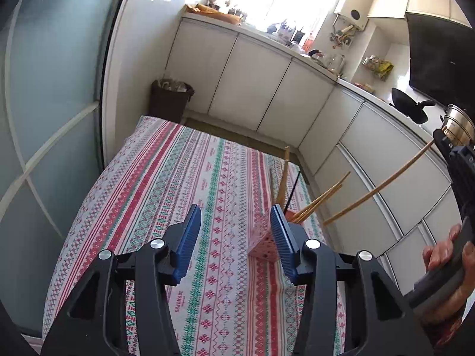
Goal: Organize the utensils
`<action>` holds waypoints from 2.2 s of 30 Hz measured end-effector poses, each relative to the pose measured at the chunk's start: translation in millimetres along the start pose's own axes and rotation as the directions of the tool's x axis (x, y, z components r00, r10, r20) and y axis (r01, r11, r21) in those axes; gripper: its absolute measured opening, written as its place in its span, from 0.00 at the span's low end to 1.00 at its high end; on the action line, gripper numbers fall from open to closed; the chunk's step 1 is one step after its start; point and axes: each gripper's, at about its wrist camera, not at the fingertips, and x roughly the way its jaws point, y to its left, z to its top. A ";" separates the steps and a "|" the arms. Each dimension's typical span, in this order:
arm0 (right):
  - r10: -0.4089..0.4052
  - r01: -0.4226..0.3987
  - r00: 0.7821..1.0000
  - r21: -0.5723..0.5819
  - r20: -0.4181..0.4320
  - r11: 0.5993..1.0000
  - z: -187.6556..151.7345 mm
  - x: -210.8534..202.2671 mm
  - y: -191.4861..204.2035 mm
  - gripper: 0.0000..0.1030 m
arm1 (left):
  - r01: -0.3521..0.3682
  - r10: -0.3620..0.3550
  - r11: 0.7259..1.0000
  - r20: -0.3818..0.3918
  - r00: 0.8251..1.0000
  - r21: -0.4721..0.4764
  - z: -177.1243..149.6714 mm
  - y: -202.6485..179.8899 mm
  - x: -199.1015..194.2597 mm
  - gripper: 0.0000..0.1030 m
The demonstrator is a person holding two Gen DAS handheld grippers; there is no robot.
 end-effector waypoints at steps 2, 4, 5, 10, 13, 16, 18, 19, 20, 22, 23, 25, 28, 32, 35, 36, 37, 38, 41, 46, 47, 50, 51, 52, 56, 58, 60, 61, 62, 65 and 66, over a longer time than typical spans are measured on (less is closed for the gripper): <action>-0.003 0.002 1.000 -0.029 -0.007 1.000 -11.4 14.2 5.0 0.05 | -0.013 0.012 1.000 -0.021 1.000 -0.023 -0.7 15.6 6.7 0.44; -0.007 0.007 1.000 -0.071 -0.002 0.997 -26.0 25.4 9.3 0.05 | -0.018 0.017 0.999 -0.034 0.999 -0.037 2.4 26.0 10.0 0.44; -0.006 0.006 1.000 -0.091 0.003 0.996 -34.5 30.5 11.0 0.05 | -0.018 0.017 0.999 -0.035 0.999 -0.044 3.8 30.8 10.5 0.44; -0.011 0.005 0.998 -0.104 -0.058 0.995 -78.2 56.1 9.8 0.67 | -0.029 0.027 0.998 -0.041 0.999 -0.063 9.2 43.5 7.8 0.44; -0.048 0.048 0.999 -0.044 -0.012 0.998 -70.8 36.5 3.3 0.81 | -0.034 0.032 0.998 -0.045 0.998 -0.054 11.4 41.2 4.0 0.44; -0.107 0.109 0.993 -0.039 0.042 0.993 -49.1 -2.0 8.8 0.94 | -0.036 0.035 0.999 -0.046 0.998 -0.012 11.4 25.7 -4.6 0.54; -0.202 0.205 0.978 -0.077 0.050 0.976 -36.3 -28.0 16.3 0.94 | -0.068 0.068 0.997 -0.024 0.997 0.032 9.7 11.3 -14.6 0.64; -0.253 0.256 0.966 -0.101 0.042 0.961 -31.0 -41.0 19.7 0.94 | -0.081 0.081 0.996 -0.007 0.997 0.046 8.8 3.7 -22.2 0.68; -0.295 0.296 0.955 -0.122 0.030 0.947 -27.4 -52.8 22.6 0.94 | -0.083 0.083 0.995 0.007 0.997 0.054 7.9 -4.2 -30.6 0.74; -0.356 0.351 0.935 -0.157 -0.002 0.923 -22.3 -78.1 26.5 0.94 | -0.073 0.071 0.995 0.027 0.997 0.071 4.4 -20.9 -48.9 0.83; -0.373 0.365 0.927 -0.167 -0.022 0.916 -20.5 -89.6 27.1 0.94 | -0.069 0.066 0.995 0.043 0.997 0.076 1.2 -28.5 -60.4 0.88; -0.401 0.383 0.914 -0.192 -0.065 0.904 -18.4 -111.0 30.1 0.94 | -0.073 0.066 0.993 0.069 0.995 0.096 -5.9 -43.7 -82.3 0.91; -0.412 0.385 0.902 -0.193 -0.126 0.902 -14.1 -141.0 31.4 0.94 | -0.069 0.056 0.988 0.090 0.994 0.141 -14.3 -66.0 -113.1 0.93; -0.454 0.426 0.876 -0.179 -0.162 0.887 -6.9 -176.5 29.0 0.94 | -0.099 0.076 0.980 0.136 0.988 0.173 -22.1 -86.9 -152.0 0.93; -0.484 0.460 0.852 -0.156 -0.197 0.874 -2.1 -198.2 25.7 0.94 | -0.140 0.106 0.975 0.189 0.976 0.175 -25.9 -93.7 -179.8 0.93; -0.488 0.466 0.848 -0.147 -0.207 0.873 -0.6 -205.1 25.6 0.94 | -0.146 0.110 0.973 0.201 0.973 0.177 -27.5 -96.1 -188.9 0.93; -0.487 0.467 0.847 -0.138 -0.214 0.873 0.2 -211.7 26.6 0.94 | -0.150 0.110 0.972 0.213 0.971 0.182 -29.3 -99.3 -199.2 0.93; -0.483 0.464 0.847 -0.135 -0.221 0.875 0.9 -218.1 28.6 0.94 | -0.151 0.108 0.971 0.222 0.969 0.188 -31.2 -101.9 -207.4 0.93; -0.483 0.462 0.848 -0.143 -0.218 0.875 1.3 -233.6 39.2 0.94 | -0.142 0.089 0.968 0.245 0.965 0.208 -38.9 -110.6 -230.9 0.93; -0.483 0.466 0.853 -0.127 -0.197 0.876 3.5 -258.2 48.3 0.94 | -0.179 0.104 0.956 0.302 0.948 0.234 -48.7 -120.3 -260.2 0.93; -0.487 0.471 0.853 -0.124 -0.190 0.874 4.8 -262.0 49.0 0.94 | -0.187 0.108 0.953 0.309 0.945 0.237 -49.7 -121.0 -263.9 0.93; -0.486 0.473 0.855 -0.112 -0.181 0.874 8.5 -271.1 49.8 0.94 | -0.197 0.115 0.951 0.318 0.941 0.239 -51.9 -121.7 -271.7 0.93; -0.485 0.472 0.856 -0.108 -0.179 0.875 10.9 -272.9 49.3 0.94 | -0.204 0.120 0.950 0.322 0.939 0.238 -51.7 -121.8 -273.7 0.93; -0.483 0.470 0.858 -0.109 -0.176 0.876 12.0 -274.8 50.0 0.94 | -0.211 0.127 0.948 0.329 0.936 0.236 -52.0 -121.7 -276.1 0.93; -0.481 0.468 0.861 -0.111 -0.168 0.877 14.2 -281.7 52.2 0.94 | -0.206 0.119 0.951 0.339 0.933 0.232 -51.4 -124.3 -284.5 0.93; -0.480 0.467 0.862 -0.108 -0.166 0.877 15.8 -285.3 52.1 0.94 | -0.202 0.113 0.951 0.344 0.932 0.233 -53.2 -124.8 -288.8 0.93; -0.481 0.470 0.862 -0.102 -0.160 0.877 17.4 -288.5 50.8 0.94 | -0.199 0.110 0.951 0.346 0.932 0.236 -53.5 -126.0 -290.8 0.93; -0.482 0.472 0.862 -0.101 -0.158 0.876 18.4 -289.6 50.4 0.94 | -0.195 0.107 0.952 0.342 0.934 0.236 -53.4 -126.3 -290.5 0.93; -0.483 0.473 0.861 -0.100 -0.157 0.876 19.0 -290.8 49.5 0.94 | -0.192 0.105 0.953 0.339 0.935 0.236 -53.3 -125.9 -291.1 0.93; -0.485 0.475 0.861 -0.096 -0.152 0.875 21.3 -294.1 48.2 0.94 | -0.189 0.103 0.954 0.336 0.936 0.234 -53.8 -125.9 -291.4 0.93; -0.485 0.476 0.862 -0.096 -0.150 0.874 22.2 -294.6 48.1 0.94 | -0.186 0.100 0.954 0.334 0.937 0.235 -53.9 -125.4 -291.4 0.93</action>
